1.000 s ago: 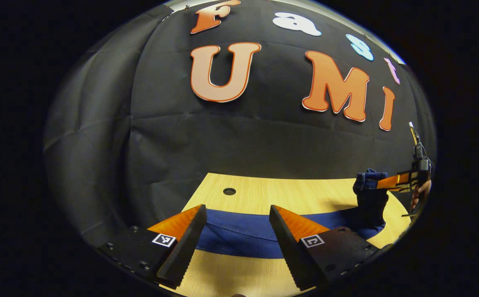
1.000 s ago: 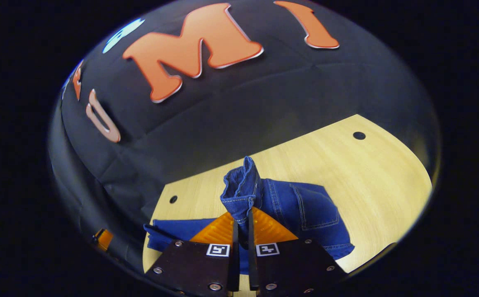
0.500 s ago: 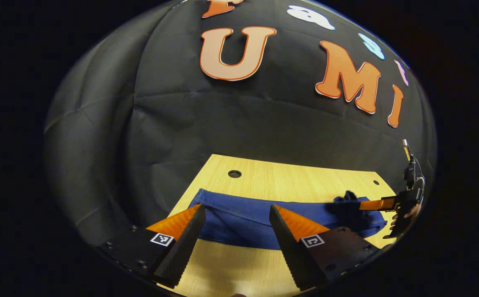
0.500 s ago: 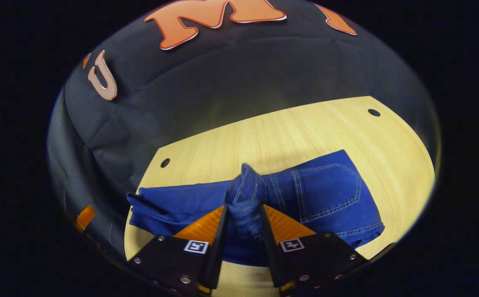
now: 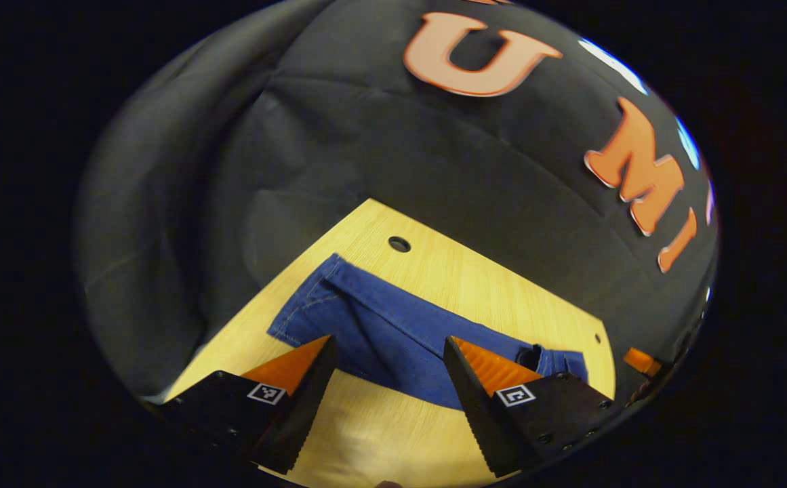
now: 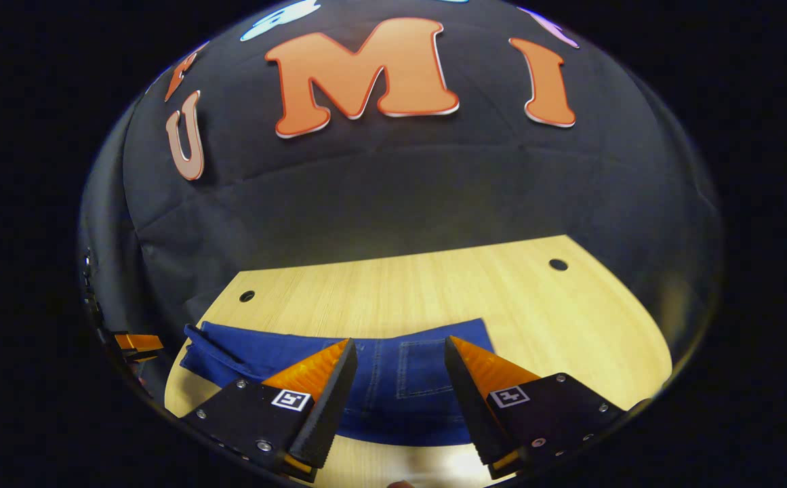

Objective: Grasp the waist and the cuffs of the jeans and fold them to make the two legs overlap; first hold the waist and fold one-third of the jeans toward the cuffs, then hold the cuffs and fold the remaining one-third in the same direction to finish folding.

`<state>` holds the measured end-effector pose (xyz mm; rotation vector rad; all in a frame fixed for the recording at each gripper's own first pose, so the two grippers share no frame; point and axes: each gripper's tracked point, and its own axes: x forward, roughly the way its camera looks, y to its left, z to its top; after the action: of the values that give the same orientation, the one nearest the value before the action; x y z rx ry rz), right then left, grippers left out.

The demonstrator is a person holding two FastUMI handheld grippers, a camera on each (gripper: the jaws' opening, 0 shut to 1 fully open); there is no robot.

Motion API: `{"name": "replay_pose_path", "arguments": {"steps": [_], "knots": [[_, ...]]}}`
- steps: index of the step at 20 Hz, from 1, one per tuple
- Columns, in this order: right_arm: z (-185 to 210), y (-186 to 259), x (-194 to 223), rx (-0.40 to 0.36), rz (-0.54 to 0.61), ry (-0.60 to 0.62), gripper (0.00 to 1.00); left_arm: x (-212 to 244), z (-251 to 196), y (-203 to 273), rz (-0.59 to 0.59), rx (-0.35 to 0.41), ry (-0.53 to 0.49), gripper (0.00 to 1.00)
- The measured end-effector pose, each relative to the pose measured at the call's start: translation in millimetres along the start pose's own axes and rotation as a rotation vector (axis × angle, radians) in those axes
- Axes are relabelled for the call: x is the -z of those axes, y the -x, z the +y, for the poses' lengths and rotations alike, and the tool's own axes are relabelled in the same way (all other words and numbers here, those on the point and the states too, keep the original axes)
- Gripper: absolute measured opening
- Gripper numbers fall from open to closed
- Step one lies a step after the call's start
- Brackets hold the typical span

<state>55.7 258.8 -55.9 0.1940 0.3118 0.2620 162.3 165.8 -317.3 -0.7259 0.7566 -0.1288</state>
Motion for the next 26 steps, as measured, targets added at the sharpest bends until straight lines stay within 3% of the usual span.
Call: {"name": "replay_pose_path", "arguments": {"steps": [6, 11, 18, 21, 24, 26], "knots": [[-50, 43, -40, 0.098, -0.103, -0.011, 0.83, 8, 20, -4, 0.100, 0.006, 0.407, 0.96], [-77, 67, -51, 0.162, -0.141, -0.019, 0.84, 20, 58, -12, 0.144, -0.021, 0.551, 0.96], [-83, 87, -53, 0.197, -0.155, -0.007, 0.84, 14, 60, -54, 0.146, 0.029, 0.587, 0.94], [-86, 95, -57, 0.209, -0.169, -0.004, 0.84, 5, 52, -69, 0.129, 0.063, 0.599, 0.87], [-92, 98, -57, 0.222, -0.170, -0.014, 0.84, 2, 40, -85, 0.132, 0.093, 0.553, 0.86], [-95, 99, -56, 0.232, -0.167, -0.013, 0.84, -1, 38, -95, 0.114, 0.123, 0.545, 0.79]]}}
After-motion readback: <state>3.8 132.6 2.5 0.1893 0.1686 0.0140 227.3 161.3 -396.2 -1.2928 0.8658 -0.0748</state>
